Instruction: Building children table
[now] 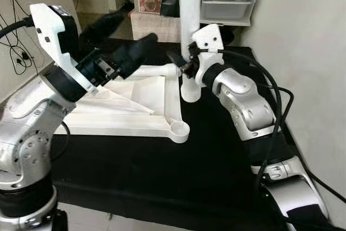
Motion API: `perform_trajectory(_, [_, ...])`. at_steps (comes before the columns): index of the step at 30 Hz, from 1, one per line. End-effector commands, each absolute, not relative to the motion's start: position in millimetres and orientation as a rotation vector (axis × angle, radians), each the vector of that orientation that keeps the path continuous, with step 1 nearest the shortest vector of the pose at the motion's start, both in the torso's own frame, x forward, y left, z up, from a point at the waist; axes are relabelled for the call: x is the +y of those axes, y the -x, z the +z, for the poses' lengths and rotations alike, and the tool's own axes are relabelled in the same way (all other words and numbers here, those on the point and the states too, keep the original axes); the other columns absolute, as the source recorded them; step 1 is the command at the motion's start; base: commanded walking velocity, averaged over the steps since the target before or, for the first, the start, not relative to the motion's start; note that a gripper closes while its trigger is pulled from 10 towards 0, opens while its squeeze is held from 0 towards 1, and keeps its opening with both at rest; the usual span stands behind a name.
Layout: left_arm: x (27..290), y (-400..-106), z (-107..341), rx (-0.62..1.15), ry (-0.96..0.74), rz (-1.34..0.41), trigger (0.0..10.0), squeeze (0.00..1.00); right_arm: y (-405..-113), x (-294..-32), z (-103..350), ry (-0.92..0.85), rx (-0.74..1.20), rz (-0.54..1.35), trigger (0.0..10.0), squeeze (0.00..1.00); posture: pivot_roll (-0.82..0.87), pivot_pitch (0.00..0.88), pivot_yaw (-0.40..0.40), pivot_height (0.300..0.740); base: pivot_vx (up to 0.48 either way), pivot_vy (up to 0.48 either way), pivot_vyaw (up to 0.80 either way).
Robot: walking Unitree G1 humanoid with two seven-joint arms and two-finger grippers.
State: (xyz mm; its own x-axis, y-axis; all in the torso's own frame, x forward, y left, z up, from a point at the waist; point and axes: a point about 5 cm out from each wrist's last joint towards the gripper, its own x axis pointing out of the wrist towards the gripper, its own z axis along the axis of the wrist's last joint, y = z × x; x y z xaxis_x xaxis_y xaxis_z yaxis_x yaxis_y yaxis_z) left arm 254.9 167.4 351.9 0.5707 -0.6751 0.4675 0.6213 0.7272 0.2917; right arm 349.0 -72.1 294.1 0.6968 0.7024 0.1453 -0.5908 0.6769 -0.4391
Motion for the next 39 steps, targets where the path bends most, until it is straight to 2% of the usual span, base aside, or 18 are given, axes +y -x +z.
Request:
perform_trajectory(1, [173,-260,359,-0.585,-0.129,-0.754,10.0,1.0,-334,-53,294,0.462,-0.365,0.881,10.0,0.0,0.03,0.0,-0.017,0.74,0.0,0.0,0.0])
perform_trajectory(6, [172,-274,373,-0.606,-0.149,-0.744,10.0,1.0,-325,-40,288,0.492,-0.369,0.943,10.0,0.0,0.03,0.0,-0.015,0.74,0.0,0.0,0.0])
perform_trajectory(7, [162,-280,384,-0.631,-0.13,-0.796,10.0,0.65,-316,-28,282,0.48,-0.364,0.995,10.0,0.0,0.02,0.0,-0.01,0.74,0.0,0.0,0.0])
perform_trajectory(9, [158,-281,388,-0.639,-0.12,-0.819,10.0,0.65,-312,-24,280,0.474,-0.362,1.016,10.0,0.0,0.02,0.0,-0.01,0.74,0.0,0.0,0.0])
perform_trajectory(10, [152,-282,390,-0.645,-0.125,-0.848,10.0,0.04,-308,-19,278,0.466,-0.36,1.039,10.0,0.0,0.01,0.0,-0.003,0.74,0.0,0.0,0.0])
perform_trajectory(12, [142,-284,390,-0.636,-0.13,-0.897,10.0,0.0,-303,-14,276,0.46,-0.357,1.065,10.0,0.0,0.0,0.0,0.001,0.74,0.0,0.0,0.0])
perform_trajectory(15, [136,-286,388,-0.62,-0.134,-0.936,10.0,0.0,-301,-13,274,0.467,-0.353,1.077,10.0,0.0,0.0,0.0,0.005,0.74,0.0,0.0,0.0])
perform_trajectory(20, [132,-285,386,-0.613,-0.132,-0.976,10.0,0.0,-302,-14,272,0.478,-0.347,1.072,10.0,0.0,0.0,0.0,0.007,0.74,0.0,0.0,0.0])
perform_trajectory(23, [134,-285,384,-0.616,-0.145,-0.967,10.0,0.0,-312,-19,273,0.457,-0.325,0.999,10.0,0.0,0.0,0.0,0.007,0.74,0.0,0.0,0.0])
perform_trajectory(26, [152,-288,384,-0.641,-0.132,-0.86,10.0,0.0,-338,-41,284,0.35,-0.277,0.811,10.0,0.0,0.01,0.0,0.006,0.74,0.0,0.0,0.0])
perform_trajectory(29, [163,-287,385,-0.658,-0.124,-0.808,10.0,0.0,-347,-54,289,0.289,-0.256,0.743,10.0,0.0,0.01,0.0,0.002,0.74,0.0,0.0,0.0])
perform_trajectory(30, [178,-284,387,-0.671,-0.11,-0.758,10.0,0.0,-355,-70,293,0.25,-0.237,0.69,10.0,0.0,0.01,0.0,0.001,0.74,0.0,0.0,0.0])
perform_trajectory(31, [178,-284,387,-0.671,-0.11,-0.758,10.0,0.0,-355,-70,293,0.25,-0.237,0.69,10.0,0.0,0.01,0.0,0.001,0.74,0.0,0.0,0.0])
perform_trajectory(32, [191,-280,389,-0.677,-0.096,-0.731,10.0,0.0,-361,-83,295,0.226,-0.223,0.651,10.0,0.0,0.01,0.0,0.001,0.74,0.0,0.0,0.0])
perform_trajectory(34, [207,-268,387,-0.645,-0.096,-0.785,10.0,0.0,-367,-104,296,0.215,-0.193,0.603,10.0,0.0,0.02,0.0,0.001,0.74,0.0,0.0,0.0])
perform_trajectory(35, [207,-259,381,-0.597,-0.115,-0.874,10.0,0.0,-367,-108,295,0.228,-0.171,0.605,10.0,0.0,0.02,0.0,0.001,0.74,0.0,0.0,0.0])
perform_trajectory(39, [202,-247,370,-0.521,-0.163,-1.003,10.0,0.0,-366,-109,292,0.237,-0.144,0.62,10.0,0.0,0.02,0.0,0.001,0.74,0.0,0.0,0.0])
